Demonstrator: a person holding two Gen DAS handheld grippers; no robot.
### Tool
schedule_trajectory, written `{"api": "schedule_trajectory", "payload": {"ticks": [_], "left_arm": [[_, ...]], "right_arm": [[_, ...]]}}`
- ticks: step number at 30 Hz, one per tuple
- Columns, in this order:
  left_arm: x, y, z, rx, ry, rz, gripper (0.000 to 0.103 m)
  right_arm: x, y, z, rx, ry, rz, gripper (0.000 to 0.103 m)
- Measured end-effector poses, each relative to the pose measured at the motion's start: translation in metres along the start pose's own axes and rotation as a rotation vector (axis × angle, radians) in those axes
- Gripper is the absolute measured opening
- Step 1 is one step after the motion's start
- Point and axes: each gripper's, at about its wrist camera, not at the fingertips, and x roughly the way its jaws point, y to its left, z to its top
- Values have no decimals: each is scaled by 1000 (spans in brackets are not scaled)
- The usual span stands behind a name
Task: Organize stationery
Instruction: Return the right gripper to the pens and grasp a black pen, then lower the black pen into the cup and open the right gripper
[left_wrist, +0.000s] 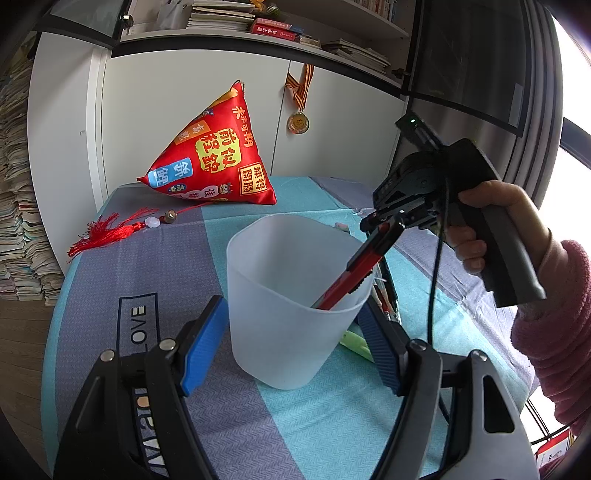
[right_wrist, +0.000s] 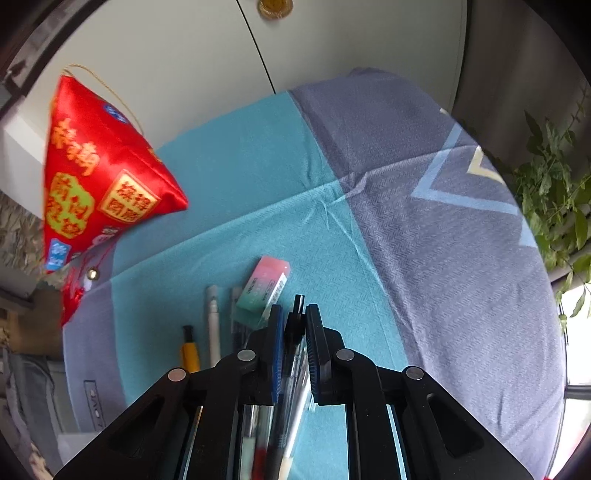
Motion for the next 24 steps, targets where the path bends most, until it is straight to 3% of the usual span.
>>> {"api": "schedule_trajectory", "payload": {"ticks": [16, 24], "left_arm": [[3, 2, -1, -8, 11, -4, 72], [3, 1, 0, -9, 12, -3, 72]], "right_arm": [[-178, 56, -81, -275, -356, 183, 11], [-204, 92, -92, -360, -438, 253, 11]]}}
